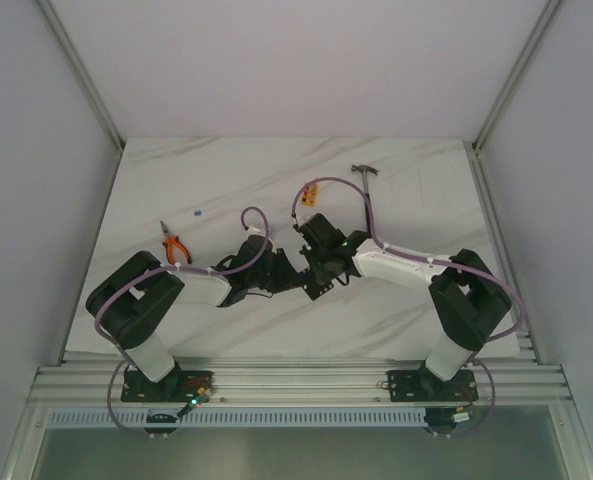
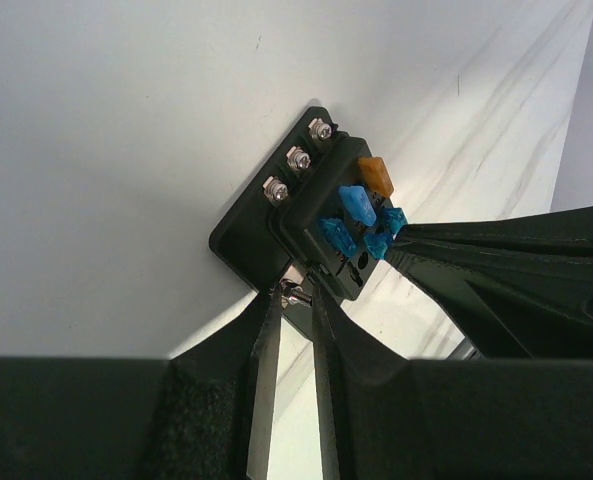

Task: Snap on the fuse box
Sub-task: Install the fuse at the fuse box base.

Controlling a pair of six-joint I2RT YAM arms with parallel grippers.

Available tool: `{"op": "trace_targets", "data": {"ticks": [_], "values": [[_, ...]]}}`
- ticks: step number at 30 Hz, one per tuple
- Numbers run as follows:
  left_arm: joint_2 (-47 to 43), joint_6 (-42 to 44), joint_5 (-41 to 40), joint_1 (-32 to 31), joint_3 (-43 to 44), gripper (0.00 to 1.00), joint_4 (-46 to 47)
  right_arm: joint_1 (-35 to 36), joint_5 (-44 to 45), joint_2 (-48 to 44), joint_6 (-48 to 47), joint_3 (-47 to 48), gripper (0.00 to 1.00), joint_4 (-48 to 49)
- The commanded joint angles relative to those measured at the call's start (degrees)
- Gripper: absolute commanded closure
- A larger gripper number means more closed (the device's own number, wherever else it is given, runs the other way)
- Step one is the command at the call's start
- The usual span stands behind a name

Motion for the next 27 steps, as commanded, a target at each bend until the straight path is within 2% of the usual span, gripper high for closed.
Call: {"op": "trace_targets", "data": {"ticks": [1,6,13,27], "values": [[-0.4,0.6,-1.5,-0.2,0.6,0.72,-2.3,0.5,0.5,3.4,-1.4,0.9,0.9,-5.7],[-0.5,0.7,-1.8,-0.2,0.6,0.72,-2.5,0.5,2.6,3.2,-2.2,0.7,0.93,-7.9],[-0.5,0.7,-1.5,-0.2,0.7,0.73,-2.3,0.5,0.9,2.4,-3.7,0.9,0.93,-9.6],[-0.6,0.4,-0.9,-0.2,0.7,0.73,-1.8,1.0,-3.7,1.5,-2.5,3.7,0.85,-8.3]]}}
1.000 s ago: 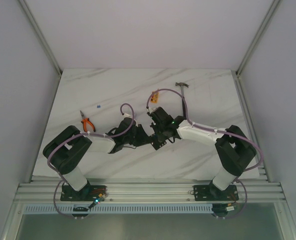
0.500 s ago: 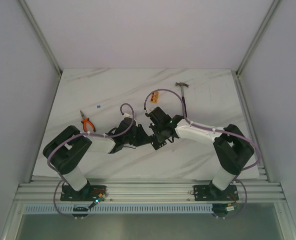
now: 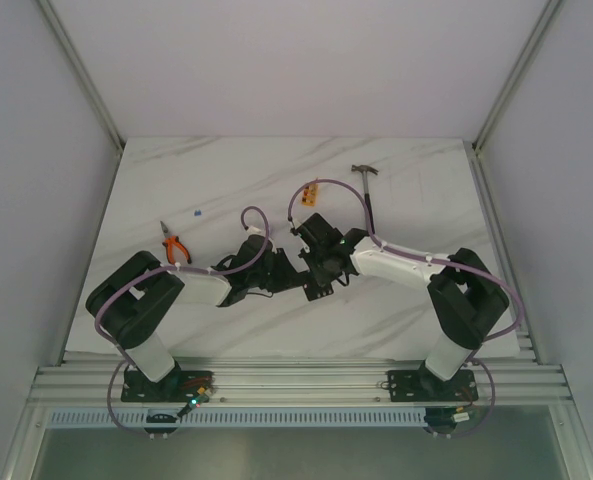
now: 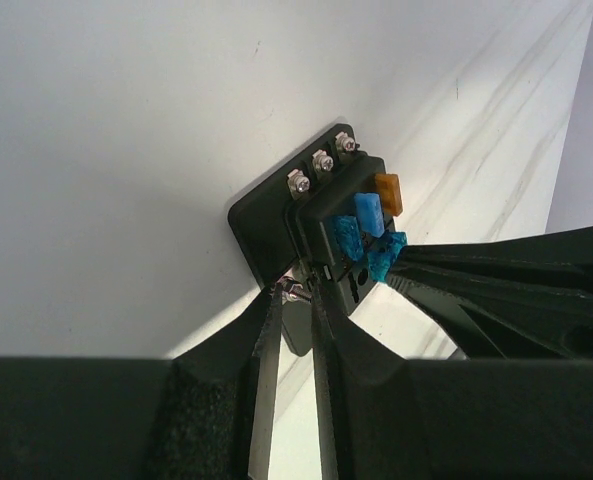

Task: Snap on the fuse box
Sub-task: Install the fuse at the fuse box base.

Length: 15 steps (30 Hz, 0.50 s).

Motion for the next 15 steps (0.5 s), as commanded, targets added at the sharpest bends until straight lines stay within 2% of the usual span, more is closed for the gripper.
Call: {"op": "trace_targets", "data": {"ticks": [1,15], "values": [[-0.6,0.4,-0.7,-0.2,0.6,0.73,-1.8,0.5,-2.7,0.4,0.3,1.3,0.84,-3.3],[-0.7,-0.8,0.1,-0.3,-0.1,0.73,-0.2,0.6,-3.9,1.7,3.4,1.9,0.85,-1.7]]}}
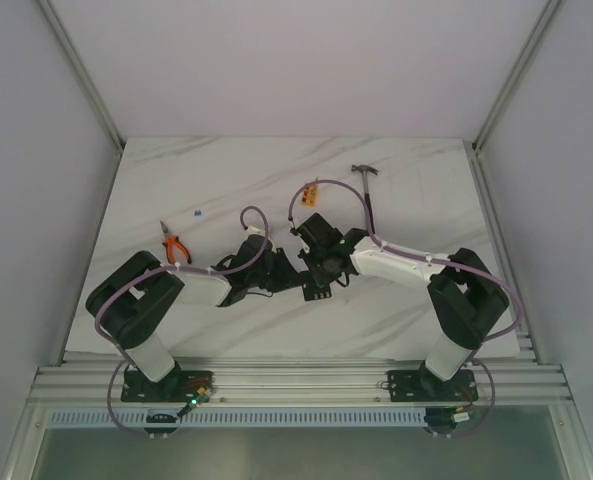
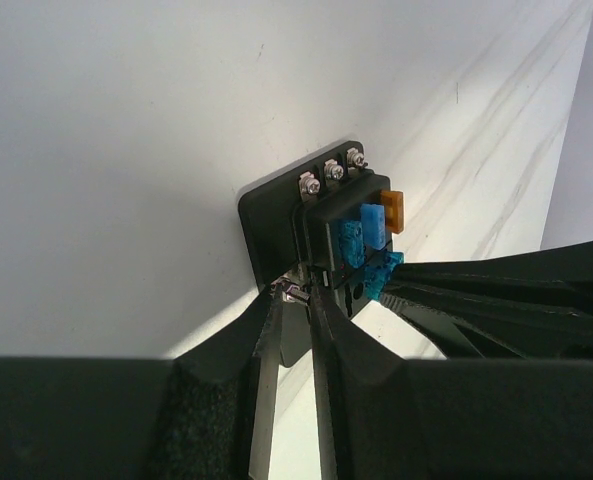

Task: Snap on the fuse box
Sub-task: Install the fuse at the fuse box base.

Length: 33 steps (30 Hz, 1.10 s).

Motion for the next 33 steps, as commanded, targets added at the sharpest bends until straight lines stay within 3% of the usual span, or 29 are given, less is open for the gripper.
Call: {"op": "trace_targets", "data": {"ticks": [1,14,22,33], "values": [[-0.8,-0.6,0.1,-0.4,-0.3,0.73,0.0,0.5,-1.3,1.8,2.1,1.8,0.85,-1.1],[-3.0,-5.2,-3.1,-1.8,-2.7,0.76,1.9,0.7,0.2,1.1,5.4,3.2,0.76,-1.5],[-4.1,-7.0,-4.5,-2.5,-3.4,0.72,1.4,0.7,3.3,-0.4,9.8,4.2,0.69,-4.3],[-2.8,-8.4,-4.7,-4.5,-3.5,0.71,-0.4,0.7,4.6,0.3,15.8,4.8,0.74,-5.8]]}}
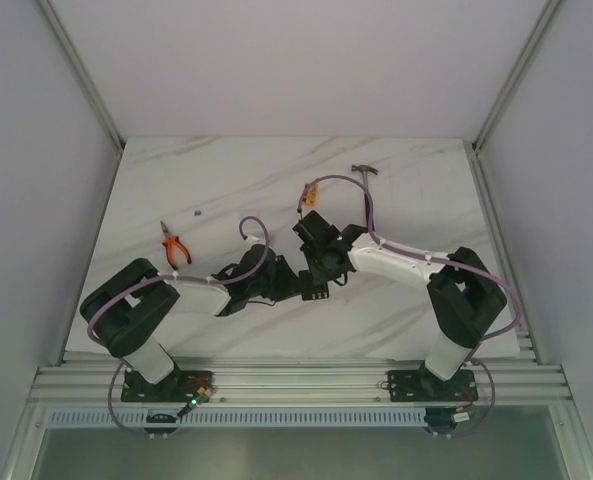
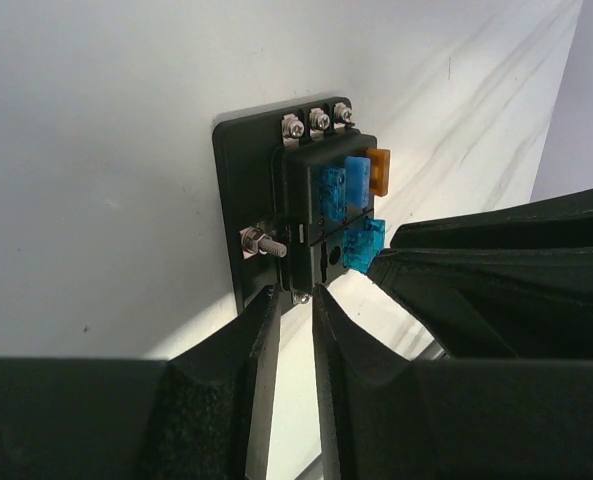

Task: Snap on the fuse box
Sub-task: Install the fuse at the fuse box base.

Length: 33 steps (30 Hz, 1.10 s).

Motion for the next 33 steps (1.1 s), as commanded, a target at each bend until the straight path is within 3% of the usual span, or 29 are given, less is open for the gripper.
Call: {"op": "trace_targets", "data": {"ticks": [1,22,33], "values": [[0.3,-1.4,-1.0,-0.6,-0.5,0.71,-1.3,0.3,1.5,-0.3,3.3,1.8,0.75,-1.9],[2.6,-2.1,-1.2,-1.7,-0.7,0.74,-1.8,0.3,1.1,2.5,4.1,2.0,0.8,-2.1],[2.8,-2.4,-1.3,-2.0,-0.8,0.76,-1.3,0.9,1.0,3.3,3.3,2.3,0.94,-2.7]]}}
